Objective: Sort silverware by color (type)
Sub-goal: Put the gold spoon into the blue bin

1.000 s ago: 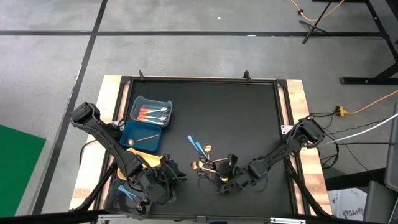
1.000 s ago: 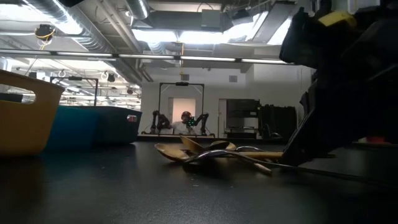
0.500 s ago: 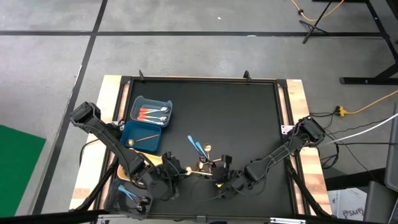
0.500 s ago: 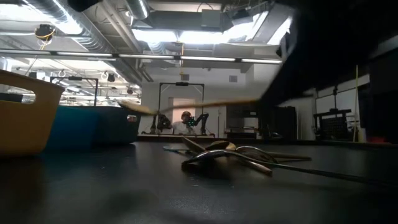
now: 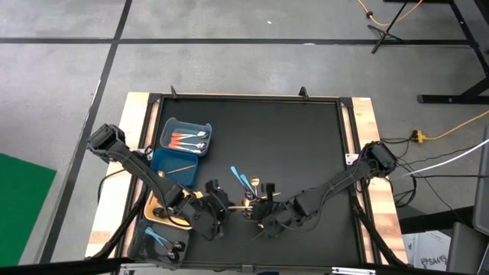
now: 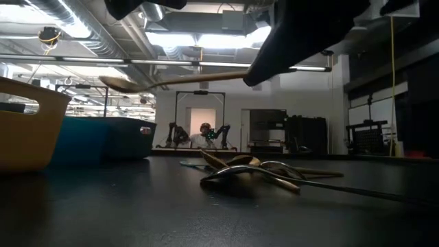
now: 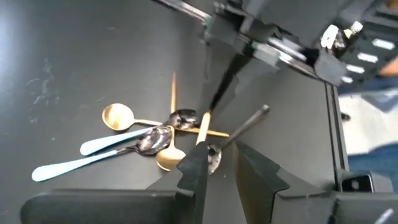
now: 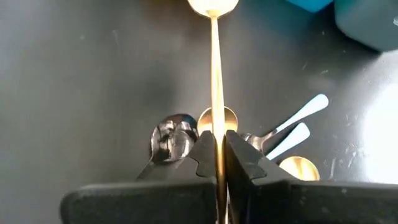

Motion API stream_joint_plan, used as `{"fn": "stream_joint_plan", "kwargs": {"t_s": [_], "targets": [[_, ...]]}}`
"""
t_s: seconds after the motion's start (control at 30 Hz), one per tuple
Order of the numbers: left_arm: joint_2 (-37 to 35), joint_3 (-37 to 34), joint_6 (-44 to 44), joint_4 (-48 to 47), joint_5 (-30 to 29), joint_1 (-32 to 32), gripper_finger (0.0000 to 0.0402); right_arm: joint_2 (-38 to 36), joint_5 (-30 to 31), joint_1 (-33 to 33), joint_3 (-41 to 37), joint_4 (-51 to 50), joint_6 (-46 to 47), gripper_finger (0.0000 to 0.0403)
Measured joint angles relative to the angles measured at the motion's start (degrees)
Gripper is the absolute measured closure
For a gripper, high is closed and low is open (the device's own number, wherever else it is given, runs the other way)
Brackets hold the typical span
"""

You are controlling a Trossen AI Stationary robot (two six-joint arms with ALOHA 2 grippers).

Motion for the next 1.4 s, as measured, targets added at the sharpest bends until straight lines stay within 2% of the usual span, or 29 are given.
{"fn": "stream_joint_plan", "kwargs": {"t_s": [0.37, 0.83, 1.13, 1.4], "targets": [[0.02, 0.00, 9.33, 0.00, 2.91, -0.33, 0.0331, 0.00, 0.16, 0.16, 0.18, 1.49, -5.11, 0.0402], [0.02, 0.00, 9.42, -0.02, 4.01, -0.02, 0.0331, -0.09, 0.47, 0.16, 6.68, 3.06, -20.21, 0.0402], [0.02, 0.00, 8.03, 0.00, 4.55, -0.02, 0.0331, -0.09, 1.77, 0.16, 8.34, 2.86, -24.81, 0.0402], [0.04, 0.00, 6.40, -0.08, 5.74, -0.02, 0.0331, -0.09, 3.27, 0.14, 8.45, 3.07, -25.10, 0.0402]]}}
